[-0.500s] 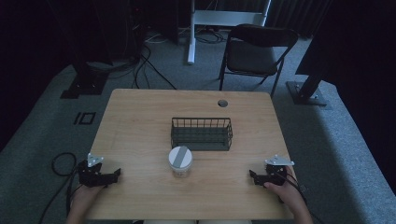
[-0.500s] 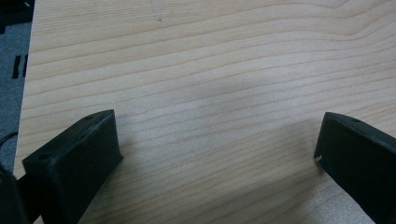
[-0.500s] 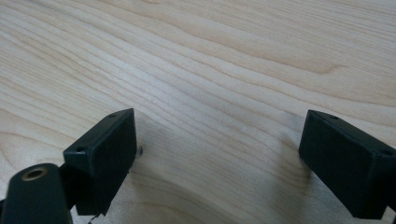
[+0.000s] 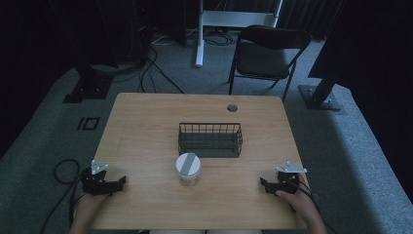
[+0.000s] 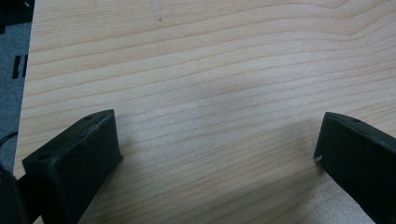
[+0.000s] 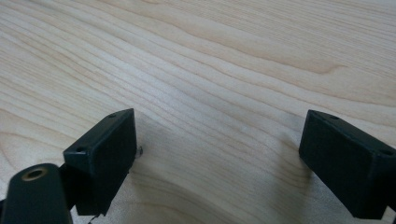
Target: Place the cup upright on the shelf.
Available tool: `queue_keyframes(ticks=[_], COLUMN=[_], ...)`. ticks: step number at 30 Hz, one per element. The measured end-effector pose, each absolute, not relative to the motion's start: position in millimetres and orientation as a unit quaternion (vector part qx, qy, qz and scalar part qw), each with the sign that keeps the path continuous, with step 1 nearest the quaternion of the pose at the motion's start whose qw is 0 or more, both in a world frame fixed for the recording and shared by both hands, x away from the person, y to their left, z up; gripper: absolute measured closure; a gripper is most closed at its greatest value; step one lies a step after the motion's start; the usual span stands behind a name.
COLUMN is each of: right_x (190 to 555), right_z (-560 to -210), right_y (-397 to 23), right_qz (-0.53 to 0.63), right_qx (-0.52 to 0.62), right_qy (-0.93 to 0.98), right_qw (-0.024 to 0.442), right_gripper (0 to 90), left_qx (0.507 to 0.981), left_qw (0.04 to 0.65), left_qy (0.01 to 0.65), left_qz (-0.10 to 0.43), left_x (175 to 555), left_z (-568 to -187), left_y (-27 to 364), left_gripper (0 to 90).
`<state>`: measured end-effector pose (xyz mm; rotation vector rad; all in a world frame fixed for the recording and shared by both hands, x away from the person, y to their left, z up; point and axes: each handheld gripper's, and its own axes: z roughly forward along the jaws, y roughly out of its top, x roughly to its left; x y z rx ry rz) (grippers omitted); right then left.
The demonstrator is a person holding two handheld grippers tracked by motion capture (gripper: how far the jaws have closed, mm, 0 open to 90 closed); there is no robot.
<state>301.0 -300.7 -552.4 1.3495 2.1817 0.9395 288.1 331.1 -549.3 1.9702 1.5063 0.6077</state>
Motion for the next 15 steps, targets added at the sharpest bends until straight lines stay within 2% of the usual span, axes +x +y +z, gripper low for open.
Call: queue_keyframes(ticks=[15], right_x=[302.2], right_z=[-549.6], right_y=[-293.3], right_qz=[0.334], right_qx=[0.476], right_qy=[0.786], right_qw=[0.208], right_gripper=[11.2], left_qx=[0.74], left_qw=[0.29], left_qy=[0.563], left_qz=[0.227], left_x=[288.4], left_z=[-549.3], left_y=[331.4], left_gripper=[0.2])
